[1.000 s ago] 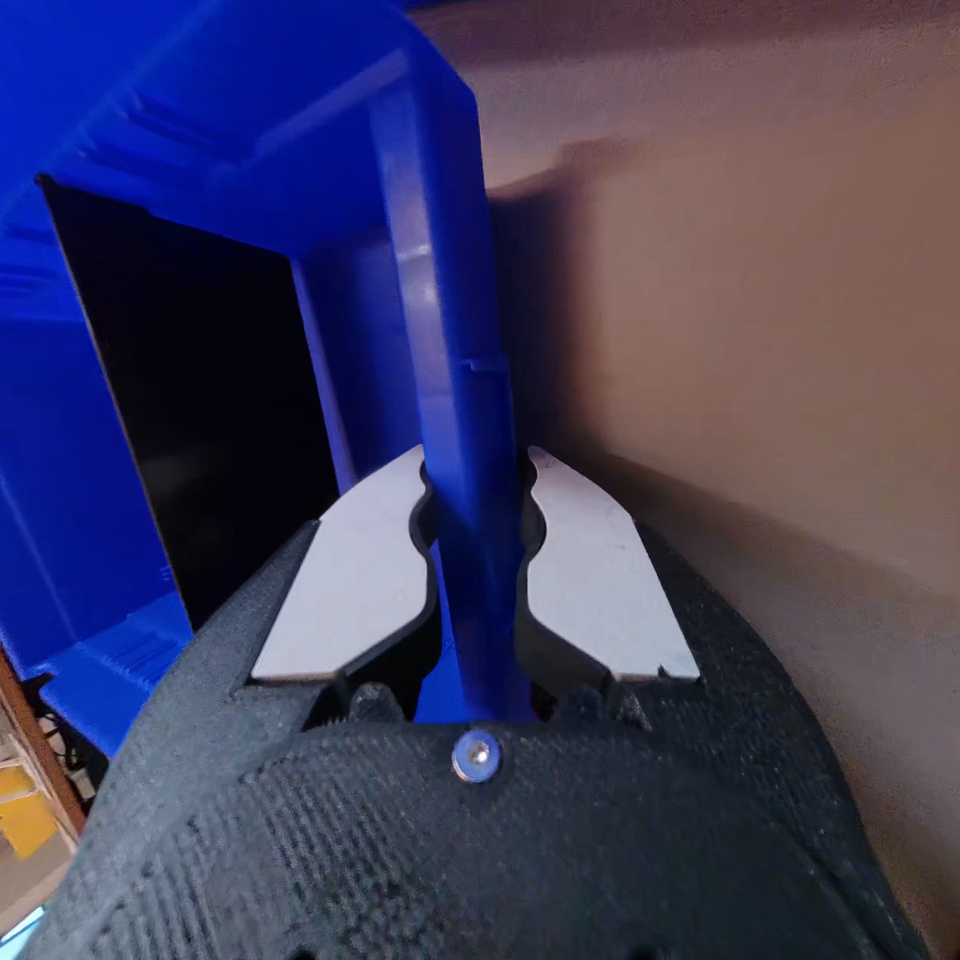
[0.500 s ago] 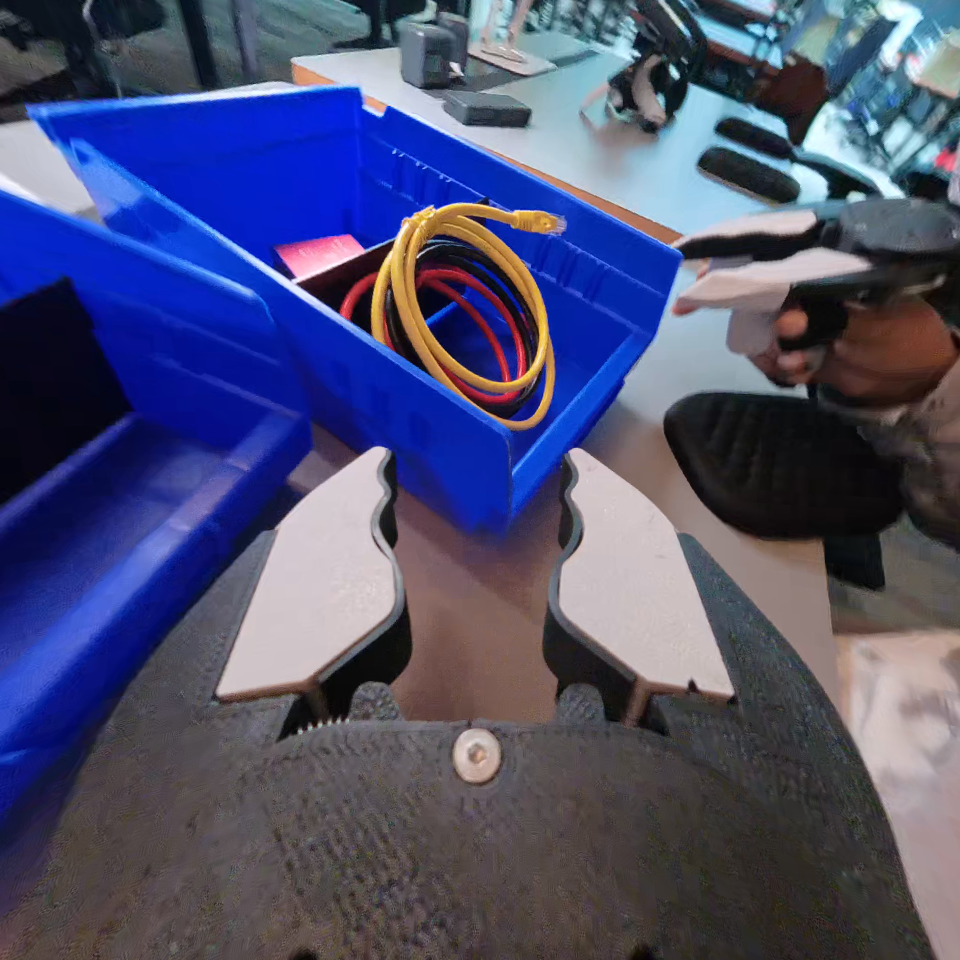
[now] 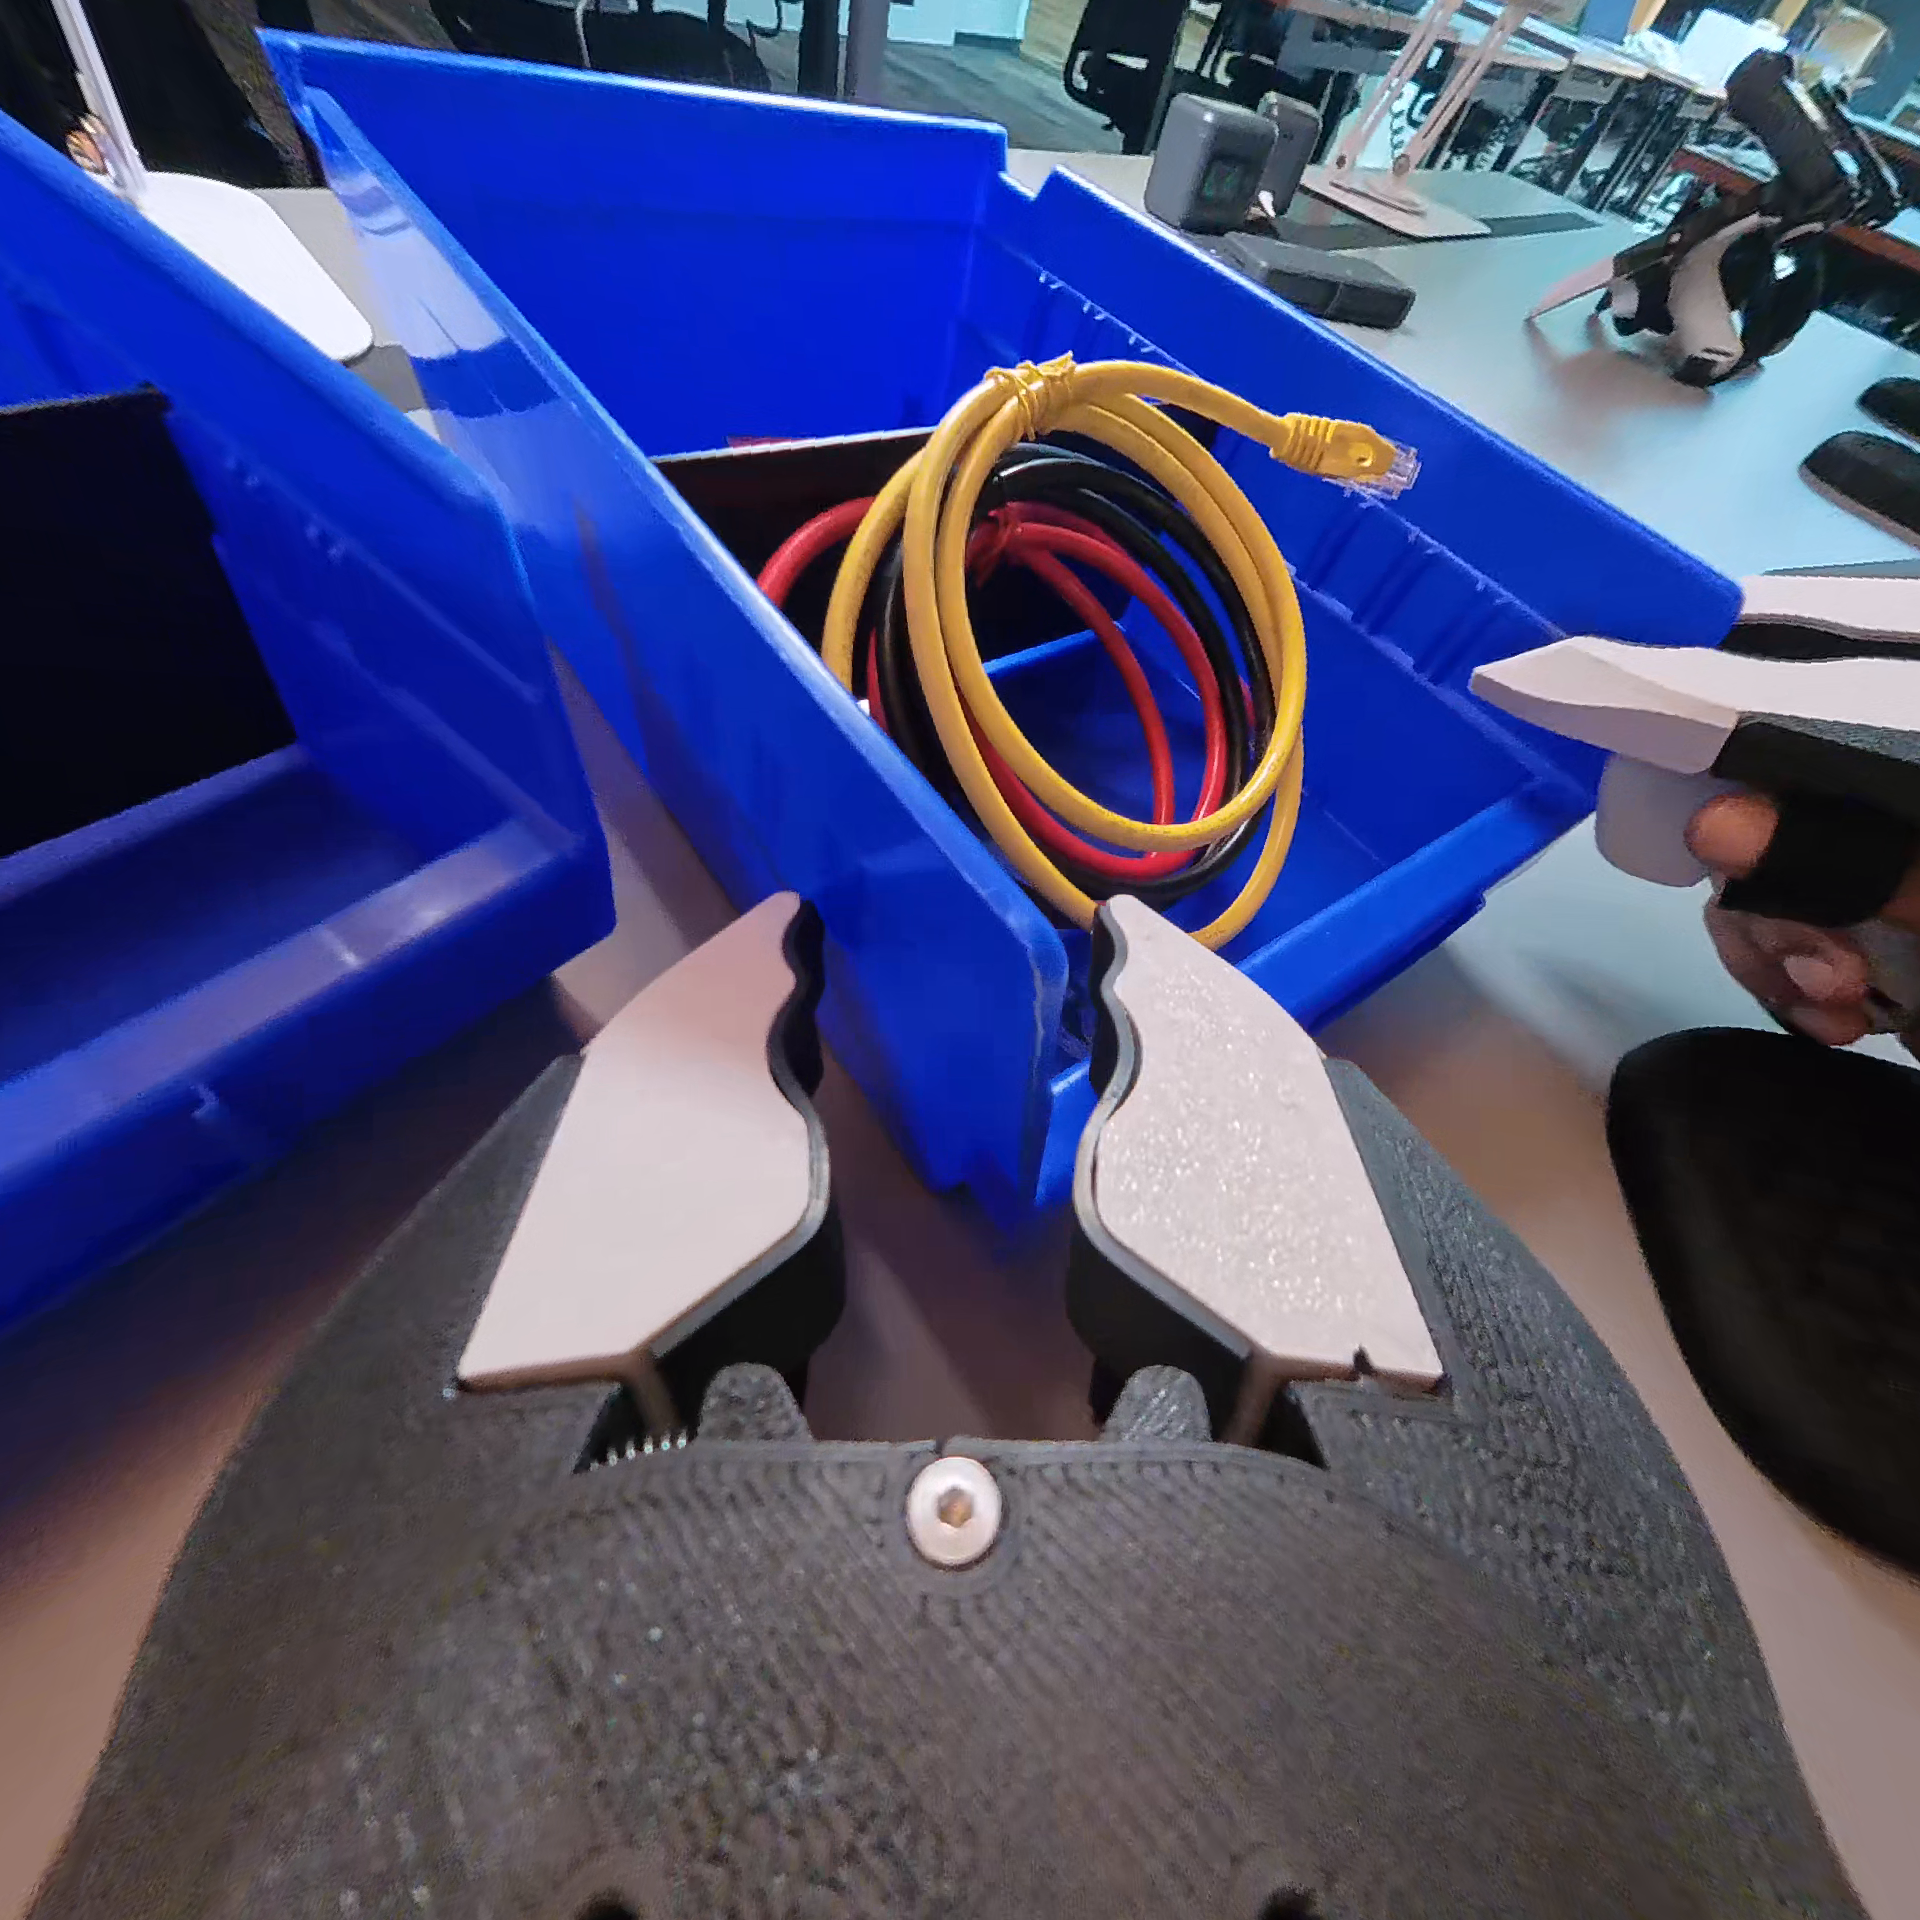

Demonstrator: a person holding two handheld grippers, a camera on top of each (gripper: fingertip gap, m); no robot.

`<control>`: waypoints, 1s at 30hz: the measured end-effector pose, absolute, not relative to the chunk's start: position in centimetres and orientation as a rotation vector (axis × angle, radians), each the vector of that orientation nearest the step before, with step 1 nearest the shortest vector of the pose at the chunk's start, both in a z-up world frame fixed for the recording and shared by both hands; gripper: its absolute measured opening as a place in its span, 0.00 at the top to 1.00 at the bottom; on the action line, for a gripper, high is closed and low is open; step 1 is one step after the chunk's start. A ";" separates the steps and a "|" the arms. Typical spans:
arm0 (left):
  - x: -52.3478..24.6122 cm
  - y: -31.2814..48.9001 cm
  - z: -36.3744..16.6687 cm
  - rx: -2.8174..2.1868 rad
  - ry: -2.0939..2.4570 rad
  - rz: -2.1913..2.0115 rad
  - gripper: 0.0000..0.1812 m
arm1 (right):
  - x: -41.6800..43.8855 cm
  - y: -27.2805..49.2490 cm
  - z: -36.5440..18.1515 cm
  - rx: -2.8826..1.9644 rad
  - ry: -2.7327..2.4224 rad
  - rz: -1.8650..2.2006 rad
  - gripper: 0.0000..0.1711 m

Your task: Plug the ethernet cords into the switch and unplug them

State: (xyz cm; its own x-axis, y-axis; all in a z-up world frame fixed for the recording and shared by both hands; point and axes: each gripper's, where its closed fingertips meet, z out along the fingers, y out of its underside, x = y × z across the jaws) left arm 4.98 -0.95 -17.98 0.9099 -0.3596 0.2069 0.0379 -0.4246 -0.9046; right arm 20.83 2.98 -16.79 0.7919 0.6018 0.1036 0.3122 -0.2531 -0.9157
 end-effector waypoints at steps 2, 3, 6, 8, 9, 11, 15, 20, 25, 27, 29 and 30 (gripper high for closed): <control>4.6 -1.0 -17.4 -1.945 0.232 -0.415 0.79 | 21.2 2.9 -16.7 -1.854 -0.693 0.307 0.93; 4.3 -1.0 -16.9 -1.926 0.245 -0.379 0.82 | 21.1 2.6 -16.2 -1.833 -0.694 0.326 0.92; 4.1 -0.9 -16.0 -1.905 0.271 -0.310 0.86 | 21.4 2.0 -15.0 -1.773 -0.698 0.254 0.93; 3.9 -0.8 -15.4 -1.886 0.267 -0.305 0.88 | 21.4 1.4 -14.2 -1.742 -0.713 0.224 0.93; 3.8 -0.8 -14.9 -1.871 0.259 -0.310 0.89 | 21.3 1.1 -13.8 -1.729 -0.718 0.216 0.93; 3.3 -0.9 -13.2 -1.815 0.244 -0.307 0.92 | 21.1 0.4 -12.8 -1.701 -0.723 0.200 0.93; 2.3 -1.5 -9.3 -1.723 0.265 -0.243 0.95 | 20.4 -0.7 -9.5 -1.617 -0.716 0.169 0.94; 0.0 -3.8 -3.9 -1.595 0.242 -0.172 0.95 | 18.1 -2.4 -3.9 -1.467 -0.708 0.178 0.94; -5.8 -8.1 1.6 -1.477 0.163 -0.053 0.95 | 12.1 -5.0 1.8 -1.303 -0.732 0.310 0.93; -8.9 -10.4 3.2 -1.444 0.121 0.006 0.95 | 8.7 -6.1 3.4 -1.250 -0.758 0.377 0.93; -12.3 -12.8 4.3 -1.423 0.076 0.070 0.95 | 4.9 -7.3 4.4 -1.206 -0.796 0.445 0.93; -14.0 -14.1 4.6 -1.418 0.053 0.100 0.95 | 3.0 -7.8 4.7 -1.189 -0.818 0.479 0.93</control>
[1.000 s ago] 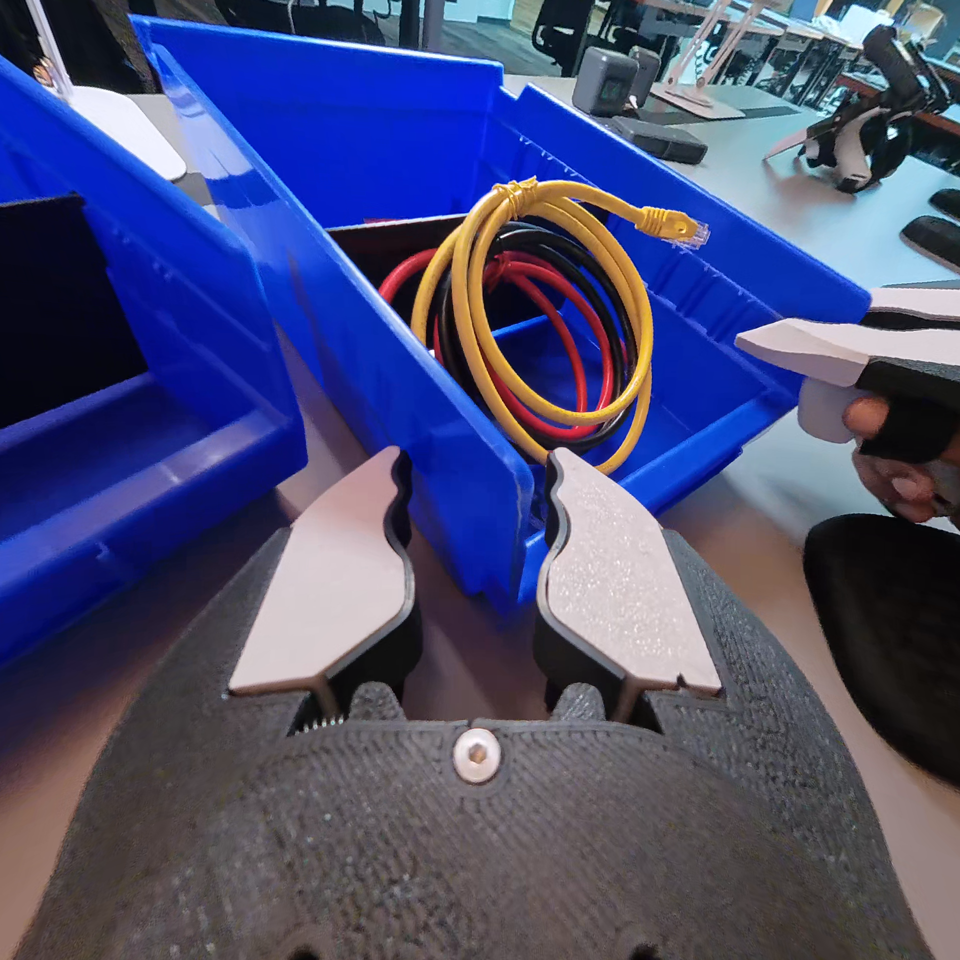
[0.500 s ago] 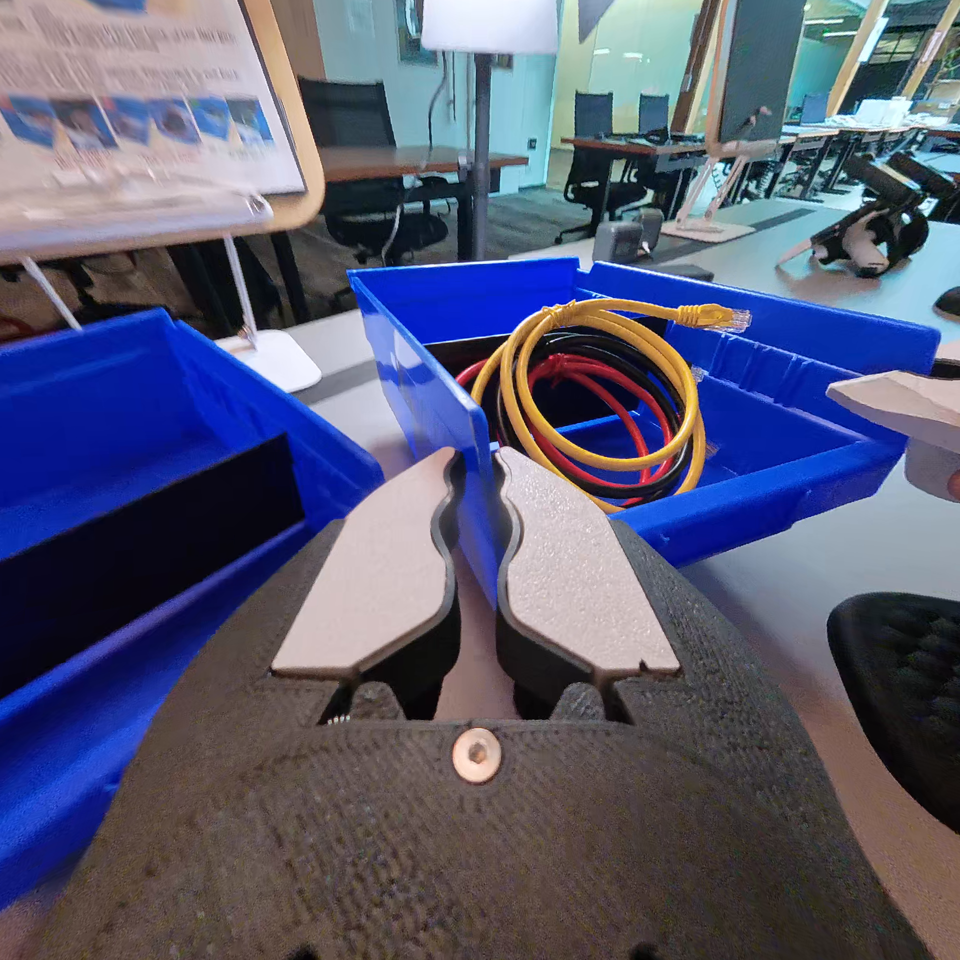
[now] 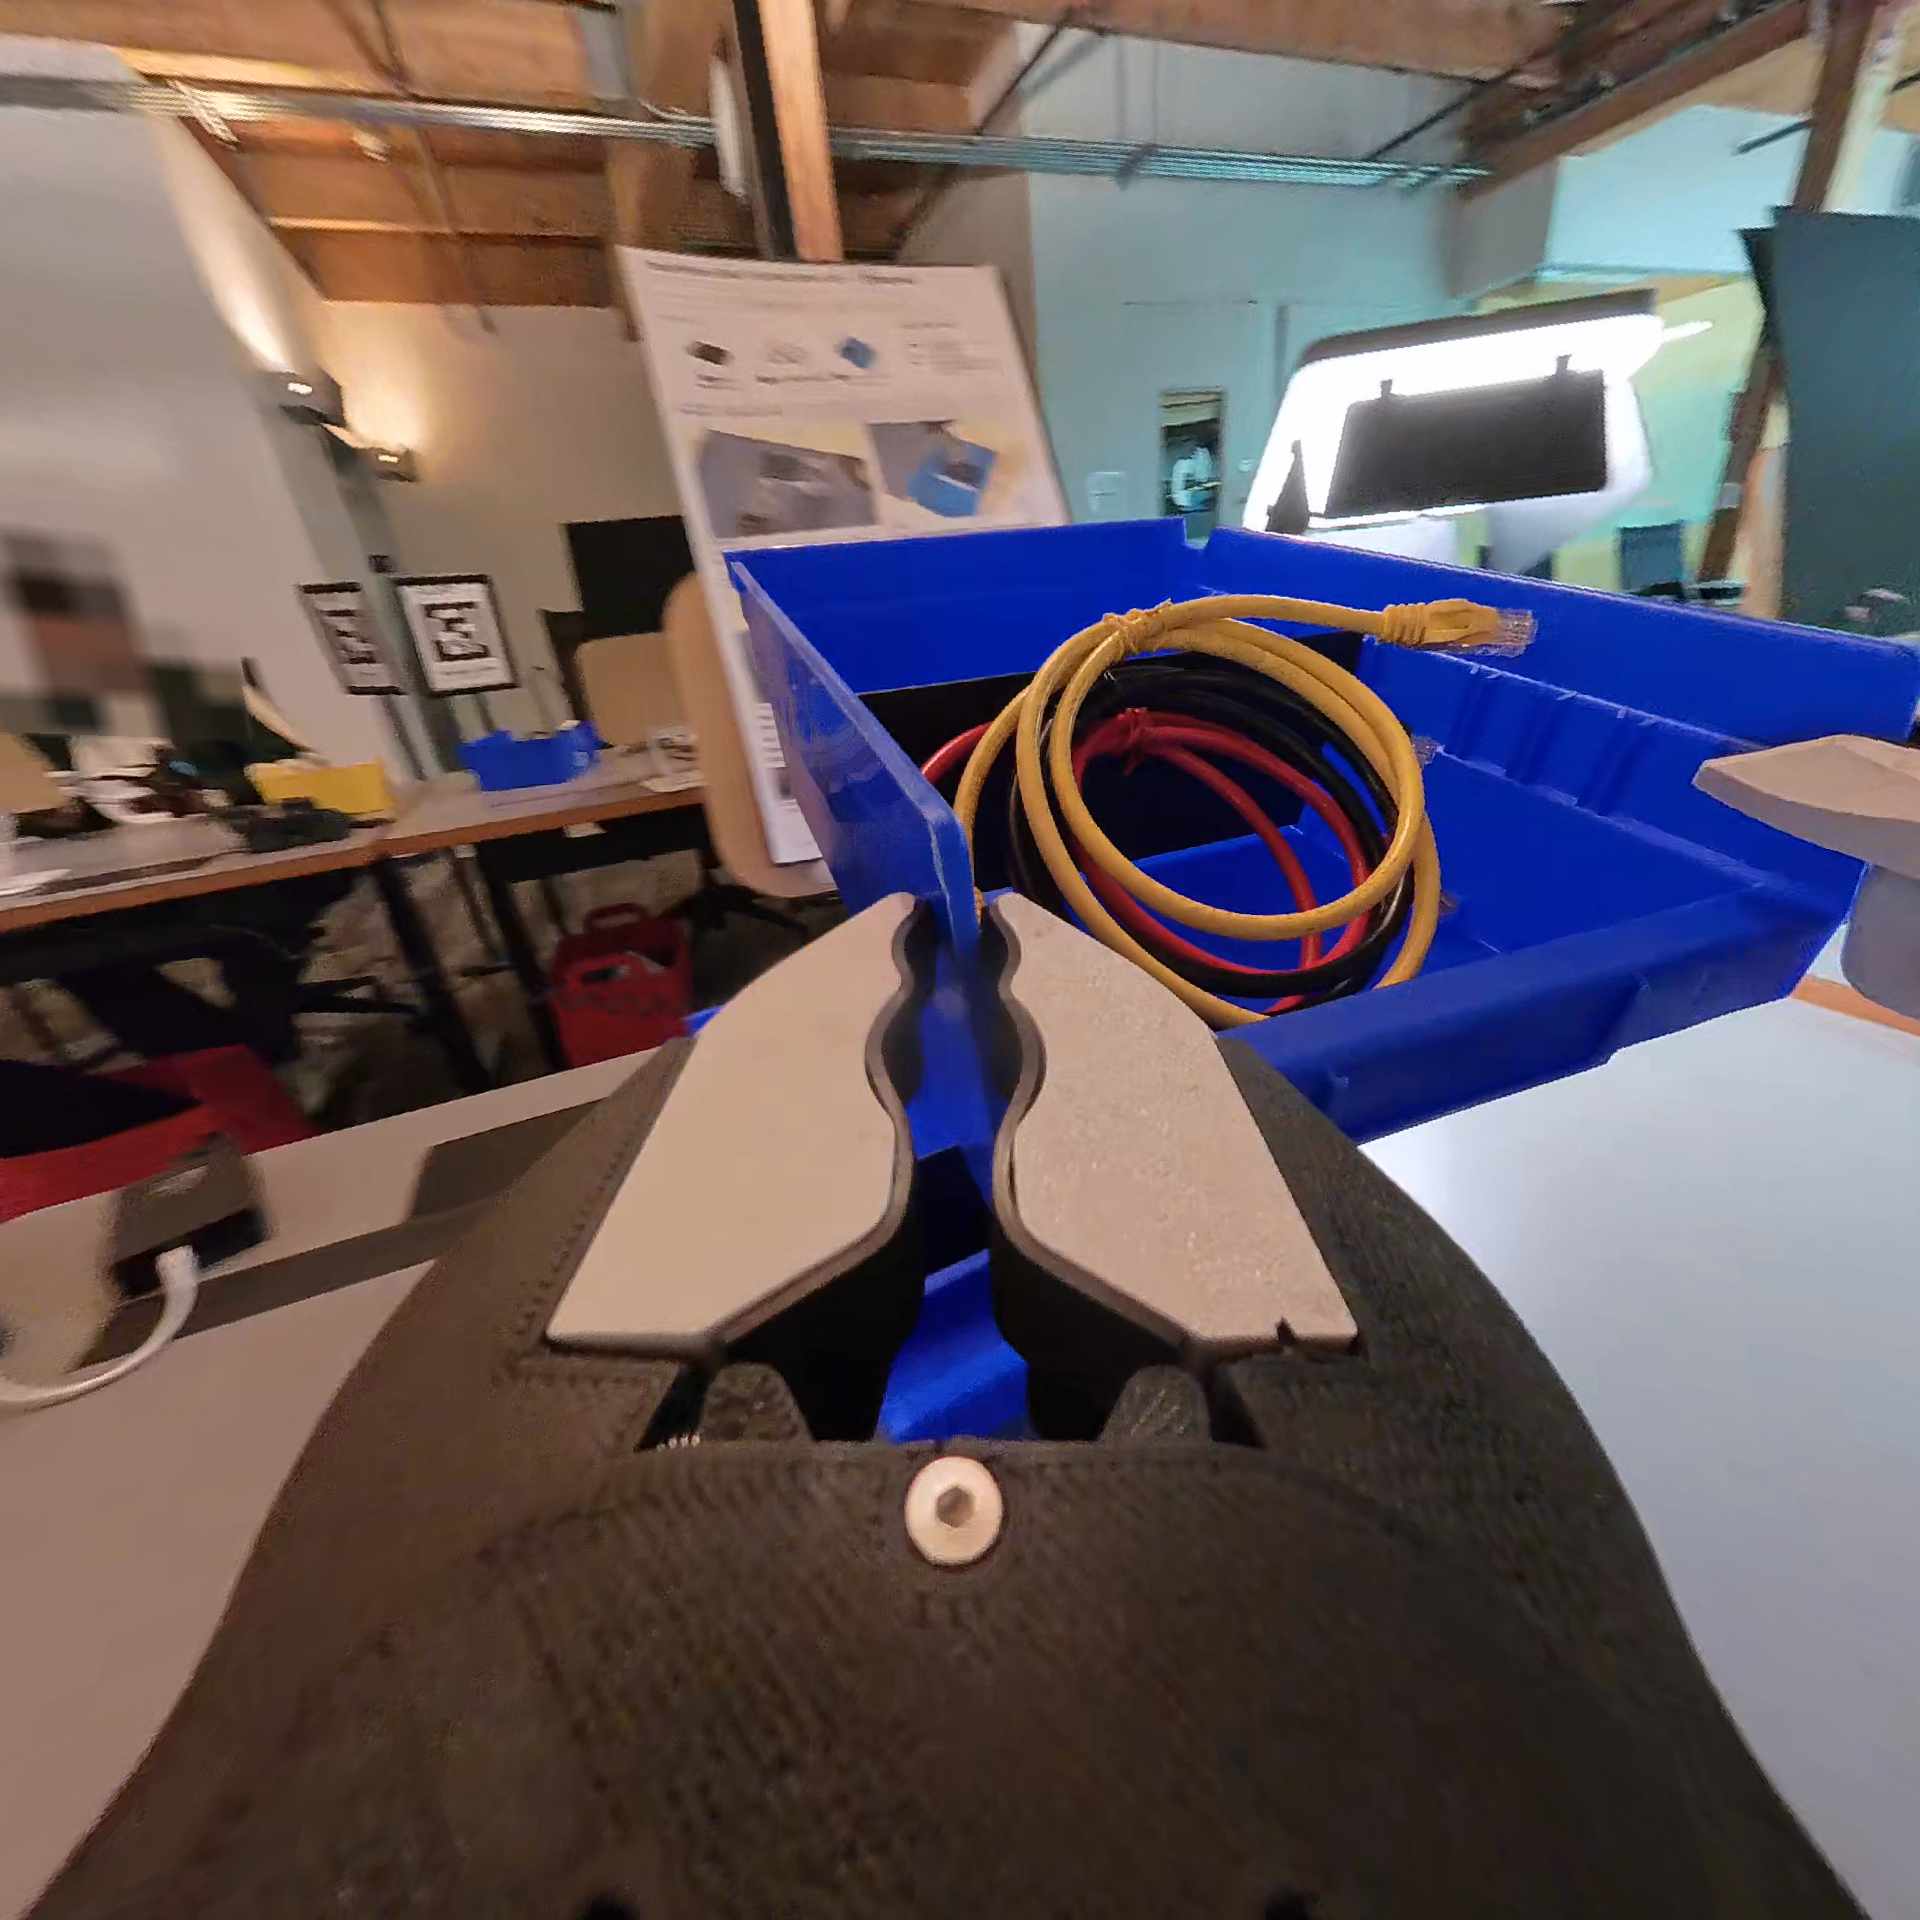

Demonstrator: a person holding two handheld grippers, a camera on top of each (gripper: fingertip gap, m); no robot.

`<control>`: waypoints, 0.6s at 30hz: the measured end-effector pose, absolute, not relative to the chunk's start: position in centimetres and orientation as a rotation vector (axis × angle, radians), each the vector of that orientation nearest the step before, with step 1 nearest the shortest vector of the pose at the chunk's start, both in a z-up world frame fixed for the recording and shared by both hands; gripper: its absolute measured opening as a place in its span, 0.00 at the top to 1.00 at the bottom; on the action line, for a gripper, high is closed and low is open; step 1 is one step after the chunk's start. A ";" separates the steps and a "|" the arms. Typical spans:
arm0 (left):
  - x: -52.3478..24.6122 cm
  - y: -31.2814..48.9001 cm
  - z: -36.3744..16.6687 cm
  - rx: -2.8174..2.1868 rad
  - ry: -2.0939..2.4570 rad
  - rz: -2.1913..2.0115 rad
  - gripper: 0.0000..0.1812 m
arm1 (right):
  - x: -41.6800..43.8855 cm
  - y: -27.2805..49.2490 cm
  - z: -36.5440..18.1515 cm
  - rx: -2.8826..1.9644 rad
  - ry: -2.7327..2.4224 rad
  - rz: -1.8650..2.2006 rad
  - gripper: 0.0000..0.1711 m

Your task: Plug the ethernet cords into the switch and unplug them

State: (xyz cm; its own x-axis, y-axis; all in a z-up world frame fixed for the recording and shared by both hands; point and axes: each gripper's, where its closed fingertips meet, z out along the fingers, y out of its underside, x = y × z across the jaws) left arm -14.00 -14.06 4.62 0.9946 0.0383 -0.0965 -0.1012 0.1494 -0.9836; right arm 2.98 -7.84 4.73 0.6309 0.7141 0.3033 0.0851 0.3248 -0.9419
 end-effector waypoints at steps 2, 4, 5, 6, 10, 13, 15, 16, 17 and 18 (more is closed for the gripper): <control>-17.3 -16.4 4.8 -1.413 0.003 0.156 0.95 | -0.9 -8.9 4.9 -1.168 -0.864 0.544 0.93; -20.4 -18.6 4.5 -1.417 -0.048 0.212 0.95 | -4.7 -9.7 4.5 -1.160 -0.902 0.610 0.93; -22.0 -19.5 4.2 -1.422 -0.072 0.239 0.95 | -6.5 -10.1 4.1 -1.163 -0.918 0.649 0.93; -23.5 -20.4 3.8 -1.431 -0.095 0.263 0.95 | -8.3 -10.5 3.4 -1.172 -0.935 0.687 0.92; -28.5 -22.7 1.3 -1.477 -0.180 0.315 0.95 | -14.4 -11.5 -0.3 -1.239 -0.989 0.814 0.92; -31.4 -23.5 -1.6 -1.538 -0.232 0.349 0.96 | -17.6 -11.9 -3.8 -1.295 -1.025 0.863 0.92; -33.1 -23.8 -3.7 -1.573 -0.267 0.354 0.96 | -19.2 -12.3 -5.9 -1.328 -1.059 0.867 0.92; -33.7 -23.8 -4.7 -1.588 -0.281 0.352 0.96 | -19.7 -12.4 -7.0 -1.345 -1.077 0.860 0.92; -34.2 -23.7 -5.6 -1.603 -0.293 0.348 0.96 | -20.1 -12.4 -8.0 -1.361 -1.092 0.854 0.92; -34.6 -23.6 -6.6 -1.617 -0.303 0.341 0.96 | -20.4 -12.4 -8.9 -1.378 -1.105 0.851 0.91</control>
State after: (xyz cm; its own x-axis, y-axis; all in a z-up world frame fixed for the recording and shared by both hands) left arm -34.62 -23.62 -6.61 0.9183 0.3941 -0.0370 -0.0088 -0.0731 -0.9973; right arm -20.41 -12.41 -8.89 0.3018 0.9481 0.1001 0.1454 0.0581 -0.9877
